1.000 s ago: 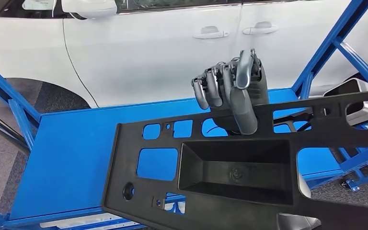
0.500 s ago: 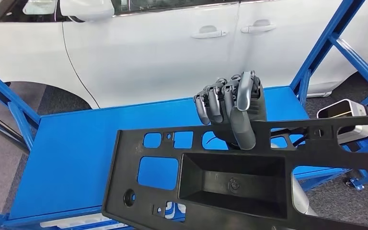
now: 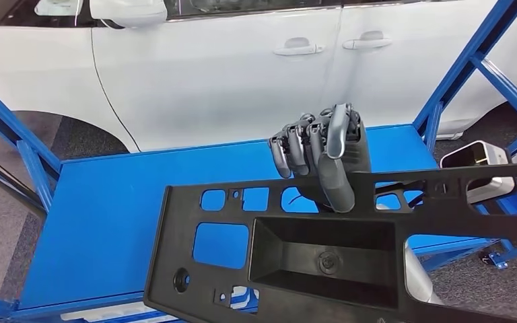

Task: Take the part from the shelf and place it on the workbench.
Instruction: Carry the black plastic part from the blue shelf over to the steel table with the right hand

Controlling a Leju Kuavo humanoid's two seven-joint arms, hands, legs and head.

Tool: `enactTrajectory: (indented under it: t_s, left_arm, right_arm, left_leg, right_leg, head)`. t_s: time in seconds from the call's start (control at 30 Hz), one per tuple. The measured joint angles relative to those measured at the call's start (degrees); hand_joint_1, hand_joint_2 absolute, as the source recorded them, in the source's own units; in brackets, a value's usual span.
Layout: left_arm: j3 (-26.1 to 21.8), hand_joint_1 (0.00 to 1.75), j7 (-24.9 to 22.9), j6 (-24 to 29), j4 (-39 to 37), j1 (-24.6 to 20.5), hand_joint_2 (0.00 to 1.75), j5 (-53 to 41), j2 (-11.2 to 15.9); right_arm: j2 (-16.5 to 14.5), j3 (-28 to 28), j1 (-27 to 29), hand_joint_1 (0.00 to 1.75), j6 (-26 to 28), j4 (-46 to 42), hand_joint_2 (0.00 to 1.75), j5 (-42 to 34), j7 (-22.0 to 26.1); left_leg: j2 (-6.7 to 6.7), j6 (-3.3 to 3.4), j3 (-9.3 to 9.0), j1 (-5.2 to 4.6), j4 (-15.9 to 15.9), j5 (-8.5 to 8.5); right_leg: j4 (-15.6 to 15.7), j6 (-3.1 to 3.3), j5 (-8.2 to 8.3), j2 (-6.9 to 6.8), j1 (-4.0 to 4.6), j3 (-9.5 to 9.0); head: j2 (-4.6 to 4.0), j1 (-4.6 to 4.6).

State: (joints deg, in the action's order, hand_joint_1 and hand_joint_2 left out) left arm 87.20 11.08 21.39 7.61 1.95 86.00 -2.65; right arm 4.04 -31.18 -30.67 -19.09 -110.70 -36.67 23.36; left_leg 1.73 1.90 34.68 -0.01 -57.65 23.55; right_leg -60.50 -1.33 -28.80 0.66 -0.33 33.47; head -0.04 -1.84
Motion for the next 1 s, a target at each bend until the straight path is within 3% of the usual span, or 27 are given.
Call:
enactTrajectory:
  t_s: [0.03, 0.1, 0.13, 0.17, 0.2, 0.27, 0.33, 0.43, 0.5, 0.6, 0.67, 0.7, 0.77, 0.83, 0.93, 1.0]
  left_arm:
    - [0.01, 0.00, 0.30, -0.01, 0.00, -0.06, 1.75, -0.14, -0.02]
    - [0.01, 0.00, 0.84, -0.01, 0.00, -0.17, 0.87, -0.29, -0.02]
    - [0.01, 0.00, 1.03, -0.01, 0.00, -0.21, 0.44, -0.30, -0.02]
    - [0.01, 0.00, 1.19, -0.01, 0.00, -0.23, 0.44, -0.29, -0.02]
    - [0.00, 0.00, 1.27, 0.00, 0.00, -0.24, 0.87, -0.29, -0.02]
    - [-0.01, 0.00, 1.29, 0.00, 0.00, -0.40, 1.75, -0.29, -0.03]
    - [-0.01, 0.00, 0.99, 0.02, 0.00, -0.80, 1.75, -0.20, -0.02]
    - [-0.01, 0.00, 0.23, 0.05, 0.00, -1.40, 1.75, -0.05, 0.08]
    - [-0.07, 0.00, -0.01, 0.04, 0.00, -1.78, 1.75, 0.36, 0.14]
    - [-0.47, 0.00, 0.46, 0.03, 0.00, -2.51, 1.75, 1.36, 0.16]
    - [-0.82, 0.00, 0.92, 0.04, 0.00, -2.83, 1.75, 1.79, 0.16]
    - [-1.00, 0.00, 0.99, 0.07, 0.00, -2.86, 1.75, 1.87, 0.17]
    - [-1.27, 0.00, 0.98, 0.22, 0.00, -2.64, 1.75, 1.97, 0.18]
    - [-1.38, 0.00, 0.97, 0.41, 0.00, -2.34, 1.75, 2.05, 0.17]
    - [-1.42, 0.00, 0.98, 0.66, 0.00, -2.27, 1.75, 2.15, 0.13]
    - [-1.43, 0.00, 0.99, 0.78, 0.00, -2.27, 1.75, 2.15, 0.03]
  right_arm:
    - [0.00, 0.05, 0.20, 1.75, -0.25, 0.06, 1.75, 0.12, 0.18]
    - [0.00, 0.11, 0.56, 1.75, -0.52, 0.26, 1.75, 0.39, 0.30]
    - [0.00, 0.13, 0.71, 1.75, -0.52, 0.38, 1.75, 0.52, 0.25]
    - [0.00, 0.14, 0.79, 1.75, -0.47, 0.49, 1.75, 0.64, 0.18]
    - [0.00, 0.16, 0.78, 1.75, -0.42, 0.57, 1.75, 0.69, 0.08]
    - [-0.01, 0.22, 0.54, 1.75, -0.32, 0.62, 1.75, 0.60, -0.34]
    - [-0.02, 0.26, 0.03, 1.75, -0.14, 0.64, 1.75, 0.15, -0.98]
    - [-0.05, 0.26, -0.63, 1.75, 0.31, 0.73, 1.75, -0.59, -1.61]
    - [-0.11, 0.24, -0.93, 1.75, 0.38, 0.83, 1.75, -0.86, -1.75]
    - [-0.15, 0.20, -1.07, 1.75, 0.26, 1.09, 1.75, -1.23, -1.79]
    - [-0.15, 0.17, -1.03, 1.75, 0.15, 1.38, 1.75, -1.33, -1.79]
    - [-0.15, 0.16, -1.02, 1.75, 0.03, 1.51, 1.75, -1.36, -1.78]
    - [-0.15, 0.16, -1.08, 1.75, -0.29, 1.68, 1.75, -1.45, -1.75]
    - [-0.15, 0.17, -1.17, 1.75, -0.52, 1.76, 1.75, -1.53, -1.66]
    - [-0.17, 0.13, -1.21, 1.75, -0.52, 1.83, 1.75, -1.57, -1.63]
    - [-0.17, 0.13, -1.25, 1.75, -0.46, 1.85, 1.75, -1.58, -1.63]
  left_leg:
    - [-0.09, 0.24, 0.04, 0.02, 0.08, -0.05]
    - [-0.19, 0.50, 0.20, -0.11, 0.04, -0.03]
    - [-0.20, 0.52, 0.25, -0.19, 0.01, -0.02]
    - [-0.20, 0.53, 0.29, -0.25, -0.04, -0.02]
    - [-0.18, 0.52, 0.29, -0.31, -0.11, -0.02]
    - [-0.08, 0.45, 0.30, -0.40, -0.32, 0.00]
    - [0.13, 0.07, 0.40, -0.57, -0.55, 0.00]
    - [0.27, -0.78, 0.54, -0.67, -0.54, -0.09]
    - [0.08, -1.48, 1.27, -0.71, -2.15, 1.07]
    - [-0.12, -2.56, 5.85, -0.30, -12.30, 6.32]
    - [-0.17, -3.01, 8.08, 0.04, -17.05, 7.53]
    - [-0.19, -3.15, 7.53, 0.21, -15.99, 6.42]
    - [-0.35, -3.22, 3.88, 0.50, -8.71, 2.67]
    - [-0.44, -2.68, 0.70, 0.51, -2.34, 0.63]
    - [-0.19, -1.38, 0.19, 0.38, -0.84, 0.54]
    - [-0.18, -0.65, 0.13, 0.46, -0.45, 0.35]
  right_leg:
    - [-2.77, -0.15, -1.68, -0.05, -0.07, 1.24]
    - [-10.47, -0.29, -5.37, -0.11, -0.09, 4.97]
    - [-13.07, -0.28, -6.08, -0.12, -0.08, 6.24]
    - [-13.86, -0.20, -5.78, -0.12, -0.06, 6.65]
    - [-12.11, -0.03, -4.36, -0.12, -0.02, 5.80]
    - [-4.07, 0.56, -0.57, -0.06, 0.15, 1.86]
    - [1.53, 1.08, 1.41, 0.02, 0.41, -0.73]
    - [2.52, 1.66, 1.89, -0.08, 0.37, -1.00]
    - [2.92, 2.20, 2.31, -0.33, -0.03, -1.15]
    - [3.05, 2.58, 2.48, -0.68, -0.17, -1.15]
    - [3.01, 2.56, 2.47, -0.79, -0.17, -1.16]
    - [2.98, 2.51, 2.44, -0.77, -0.20, -1.21]
    - [2.89, 2.24, 2.26, -0.64, -0.24, -1.38]
    - [2.59, 1.69, 1.97, -0.47, -0.04, -1.30]
    - [2.45, 0.63, 1.74, -0.41, 0.06, -1.09]
    - [0.97, -0.01, 0.56, -0.43, -0.07, -0.54]
  head:
    - [0.00, 0.00]
    - [0.00, 0.00]
    - [0.00, 0.00]
    - [0.00, 0.00]
    - [0.00, 0.00]
    - [0.00, 0.00]
    - [0.00, 0.00]
    - [0.00, 0.00]
    - [0.00, 0.00]
    - [0.00, 0.00]
    - [0.00, 0.00]
    - [0.00, 0.00]
    - [0.00, 0.00]
    - [0.00, 0.00]
    - [0.00, 0.00]
    - [0.00, 0.00]
